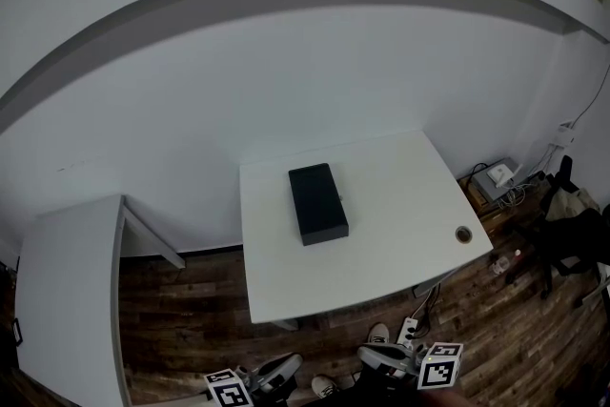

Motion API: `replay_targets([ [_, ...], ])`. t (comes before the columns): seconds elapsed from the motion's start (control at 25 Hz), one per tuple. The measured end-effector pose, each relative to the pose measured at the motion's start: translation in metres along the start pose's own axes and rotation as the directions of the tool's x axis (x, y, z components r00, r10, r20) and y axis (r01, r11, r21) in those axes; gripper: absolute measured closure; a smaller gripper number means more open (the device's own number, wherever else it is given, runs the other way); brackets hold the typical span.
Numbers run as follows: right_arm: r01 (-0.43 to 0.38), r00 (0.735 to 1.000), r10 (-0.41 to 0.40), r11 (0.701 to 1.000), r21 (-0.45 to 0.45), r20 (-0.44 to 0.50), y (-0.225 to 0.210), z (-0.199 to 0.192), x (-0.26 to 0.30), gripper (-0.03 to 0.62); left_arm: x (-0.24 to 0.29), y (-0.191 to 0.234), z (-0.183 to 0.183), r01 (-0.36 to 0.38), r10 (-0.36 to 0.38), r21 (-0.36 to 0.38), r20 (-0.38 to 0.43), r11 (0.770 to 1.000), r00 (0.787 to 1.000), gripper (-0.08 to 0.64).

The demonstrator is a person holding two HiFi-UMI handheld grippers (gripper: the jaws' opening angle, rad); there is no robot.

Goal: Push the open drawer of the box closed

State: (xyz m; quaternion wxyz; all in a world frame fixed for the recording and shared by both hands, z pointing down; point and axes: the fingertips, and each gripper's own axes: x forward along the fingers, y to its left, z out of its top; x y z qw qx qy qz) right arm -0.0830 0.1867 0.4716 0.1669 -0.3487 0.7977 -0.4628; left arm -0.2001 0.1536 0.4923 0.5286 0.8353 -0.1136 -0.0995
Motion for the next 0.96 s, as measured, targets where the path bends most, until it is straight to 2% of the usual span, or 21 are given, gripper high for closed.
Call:
replay_targets([
  [0.52, 0.009, 1.000, -0.009, 1.000, -0.010, 0.003, 0.004, -0.002, -0.002, 0.589, -0.001, -0.004, -0.006, 0.021, -0.021, -0.005, -0.011, 1.000, 1.000, 0.558],
  [0.96, 0.004, 1.000, -0.004, 1.000, -0.013, -0.017, 0.007, -0.005, 0.007, 0.589, -0.011, -0.005, -0.001, 0.010, -0.010, -0.006, 0.010, 1.000, 1.000, 0.558],
])
